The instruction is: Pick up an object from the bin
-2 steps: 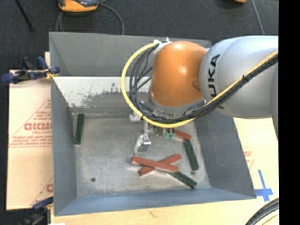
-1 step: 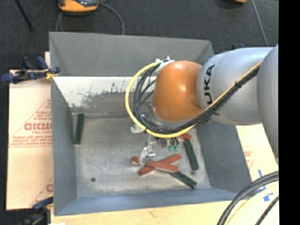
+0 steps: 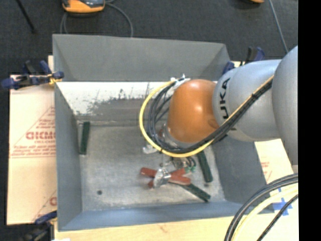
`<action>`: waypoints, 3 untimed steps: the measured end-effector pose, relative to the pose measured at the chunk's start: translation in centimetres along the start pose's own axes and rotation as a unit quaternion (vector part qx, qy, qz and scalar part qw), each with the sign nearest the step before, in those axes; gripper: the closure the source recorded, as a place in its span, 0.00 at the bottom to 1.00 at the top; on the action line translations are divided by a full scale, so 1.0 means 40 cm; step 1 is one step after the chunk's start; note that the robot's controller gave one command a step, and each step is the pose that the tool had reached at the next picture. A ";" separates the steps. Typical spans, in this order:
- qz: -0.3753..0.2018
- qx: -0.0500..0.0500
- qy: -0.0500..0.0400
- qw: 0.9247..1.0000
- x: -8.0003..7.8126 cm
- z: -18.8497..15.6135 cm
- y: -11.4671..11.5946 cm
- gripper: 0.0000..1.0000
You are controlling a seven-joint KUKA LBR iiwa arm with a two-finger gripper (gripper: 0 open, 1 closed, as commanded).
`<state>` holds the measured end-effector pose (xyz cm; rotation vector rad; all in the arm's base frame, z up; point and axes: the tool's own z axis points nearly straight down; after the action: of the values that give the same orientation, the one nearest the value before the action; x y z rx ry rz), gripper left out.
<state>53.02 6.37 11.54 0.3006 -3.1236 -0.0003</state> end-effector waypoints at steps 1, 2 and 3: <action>0.107 -0.003 -0.001 0.994 -0.028 0.074 -0.057 1.00; 0.108 -0.003 -0.001 0.994 -0.028 0.074 -0.057 1.00; 0.107 -0.002 -0.001 0.994 -0.016 0.049 -0.053 0.00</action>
Offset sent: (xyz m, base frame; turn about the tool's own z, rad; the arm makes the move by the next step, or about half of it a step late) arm 0.0000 0.0000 0.0000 0.0000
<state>54.06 4.40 9.57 -0.0356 -3.1396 -0.0065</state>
